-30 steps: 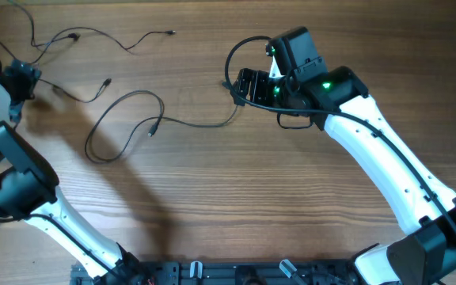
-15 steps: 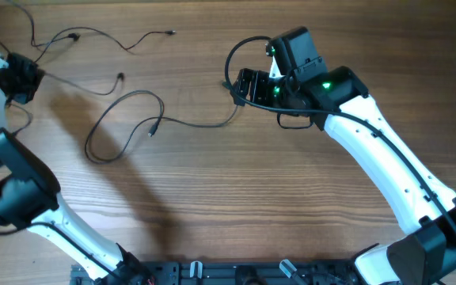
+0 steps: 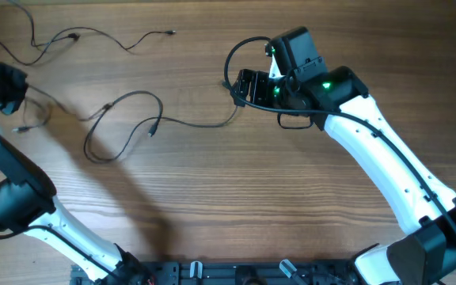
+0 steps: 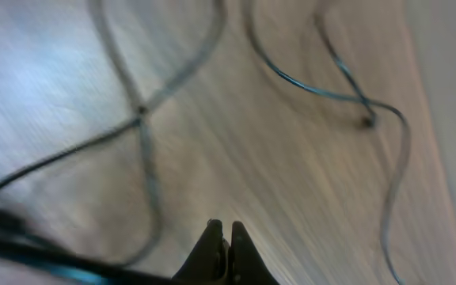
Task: Untangle cables
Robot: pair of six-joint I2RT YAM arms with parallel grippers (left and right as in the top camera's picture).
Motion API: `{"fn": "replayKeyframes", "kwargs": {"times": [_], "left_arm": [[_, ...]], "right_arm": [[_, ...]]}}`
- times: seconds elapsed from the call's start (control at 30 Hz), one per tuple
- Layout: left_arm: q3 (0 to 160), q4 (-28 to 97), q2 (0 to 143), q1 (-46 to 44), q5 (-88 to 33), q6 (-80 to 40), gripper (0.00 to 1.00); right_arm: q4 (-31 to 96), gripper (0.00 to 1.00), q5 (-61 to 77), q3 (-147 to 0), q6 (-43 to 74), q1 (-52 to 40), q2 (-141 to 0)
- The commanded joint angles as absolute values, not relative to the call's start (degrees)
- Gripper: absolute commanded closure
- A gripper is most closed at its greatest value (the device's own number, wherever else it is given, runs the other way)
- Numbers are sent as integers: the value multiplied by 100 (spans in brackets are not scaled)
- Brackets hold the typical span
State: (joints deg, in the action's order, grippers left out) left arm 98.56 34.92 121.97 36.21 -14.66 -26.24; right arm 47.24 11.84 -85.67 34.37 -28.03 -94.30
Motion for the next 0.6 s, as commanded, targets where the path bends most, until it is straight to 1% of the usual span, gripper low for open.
{"fn": "replayKeyframes", "kwargs": {"times": [0.0,0.03,0.07,0.23,0.3,0.37,0.4,0.43,0.47,0.5,0.53,0.57], "left_arm": [[9813,3538,12363,3743,-668,-2744,36],[9813,3566,12390,3758,-670,-2744,10],[9813,3632,12409,3778,-670,-2744,0],[9813,3868,12455,3778,-666,-2744,0],[9813,4040,12551,3785,-373,-2746,2],[9736,4230,12768,3791,307,-2749,15],[9727,4276,12833,3802,502,-2746,17],[9727,4316,12864,3809,613,-2744,16],[9754,4313,12805,3828,539,-2749,13],[9815,4316,12652,3837,276,-2751,11],[9870,4316,12477,3844,-73,-2786,6],[9915,4296,12180,3841,-541,-3081,1]], "right_arm": [[4724,0,1258,-8580,3334,-2810,-9478],[4720,0,1256,-8580,3336,-2810,-9478],[4711,0,1256,-8580,3341,-2810,-9478],[4654,0,1256,-8580,3336,-2810,-9478],[4630,0,1258,-8580,3339,-2810,-9478],[4700,0,1260,-8580,3334,-2810,-9478],[4713,0,1260,-8580,3321,-2810,-9478],[4709,0,1260,-8580,3315,-2810,-9478],[4681,0,1258,-8580,3315,-2810,-9478],[4665,0,1258,-8580,3315,-2810,-9478],[4657,0,1256,-8580,3299,-2810,-9478],[4654,0,1251,-8580,3288,-2810,-9485]]}}
